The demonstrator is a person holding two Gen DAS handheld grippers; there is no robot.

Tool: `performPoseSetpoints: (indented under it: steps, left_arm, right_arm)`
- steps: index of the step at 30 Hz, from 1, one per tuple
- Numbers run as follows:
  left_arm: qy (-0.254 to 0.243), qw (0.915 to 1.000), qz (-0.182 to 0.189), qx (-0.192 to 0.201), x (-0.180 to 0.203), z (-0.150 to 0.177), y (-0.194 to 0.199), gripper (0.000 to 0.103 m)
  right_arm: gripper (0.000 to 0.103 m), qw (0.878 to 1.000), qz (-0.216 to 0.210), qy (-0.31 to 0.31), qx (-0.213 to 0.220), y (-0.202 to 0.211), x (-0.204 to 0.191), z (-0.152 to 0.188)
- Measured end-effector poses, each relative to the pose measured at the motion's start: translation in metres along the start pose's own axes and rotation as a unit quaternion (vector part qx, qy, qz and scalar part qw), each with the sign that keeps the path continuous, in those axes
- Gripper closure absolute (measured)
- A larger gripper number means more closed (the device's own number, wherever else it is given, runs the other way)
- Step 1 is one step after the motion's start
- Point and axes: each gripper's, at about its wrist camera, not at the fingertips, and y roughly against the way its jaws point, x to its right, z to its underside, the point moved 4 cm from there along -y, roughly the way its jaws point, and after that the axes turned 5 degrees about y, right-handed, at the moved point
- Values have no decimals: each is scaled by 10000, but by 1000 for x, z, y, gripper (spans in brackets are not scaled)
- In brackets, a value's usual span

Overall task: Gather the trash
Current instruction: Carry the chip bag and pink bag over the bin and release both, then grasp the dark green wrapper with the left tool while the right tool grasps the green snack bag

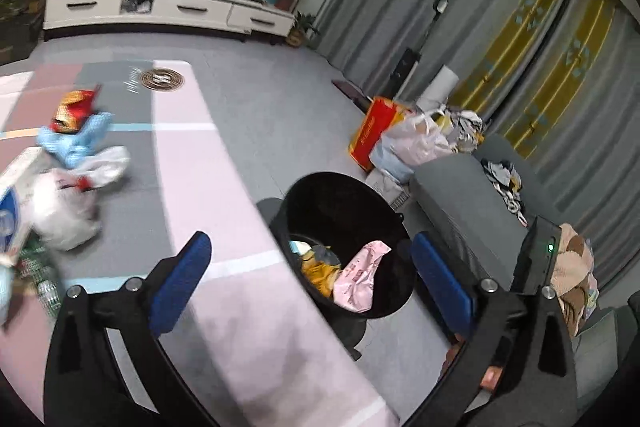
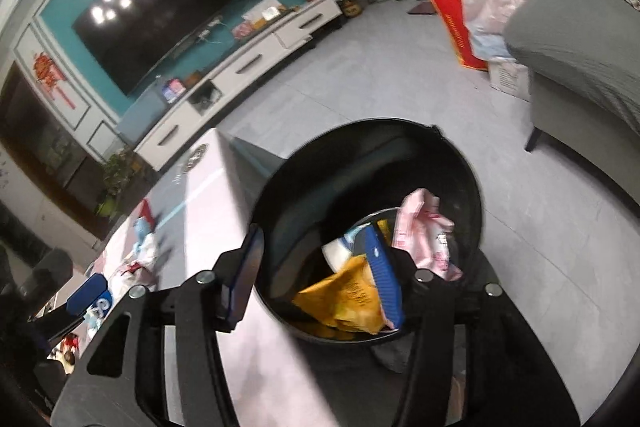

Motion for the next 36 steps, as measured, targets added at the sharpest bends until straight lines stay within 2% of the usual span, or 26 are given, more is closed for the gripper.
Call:
performPoseSetpoints:
  steps: [4,6,11,14,15,17,19,21,27,28,31,36]
  left_arm:
    - [-57,9993,370,-62,-11,7,33,3]
    - [-95,9988,474,-62,-18,9,45,3]
    - [131,9963,844,-136,-48,22,81,3]
    - [-31,9998,209,-41,-72,28,102,3]
    - [-172,9997,-169,79,-83,29,113,3]
    - [-203,9978,-555,289,-101,29,133,3]
    - [25,9909,-1104,766,-132,27,163,3]
    - [340,9801,-1605,1117,-167,27,187,3]
    - [1037,9599,-2469,828,-235,42,210,3]
    - [1208,9564,-2550,746,-247,47,210,3]
    - [1681,9547,-2397,537,-272,61,207,3]
    - [1922,9498,-2434,405,-298,75,206,3]
  right_arm:
    - [43,9993,-222,280,63,2,-25,3]
    - [34,9981,-409,447,59,2,-42,7]
    - [25,9901,-1020,948,-199,-3,-90,25]
    - [23,9794,-1276,1521,-374,-8,-126,42]
    - [23,9743,-1384,1719,-441,-10,-139,49]
    - [23,9665,-1548,1971,-554,-13,-159,60]
    - [23,9573,-1676,2241,-723,-19,-181,74]
    - [23,9514,-1720,2420,-817,-25,-196,86]
    - [23,9370,-1683,2834,-1160,-54,-237,116]
    - [23,9359,-1676,2866,-1180,-57,-241,119]
    - [23,9323,-1677,2943,-1267,-68,-254,132]
    - [23,9342,-1706,2815,-1374,-88,-268,137]
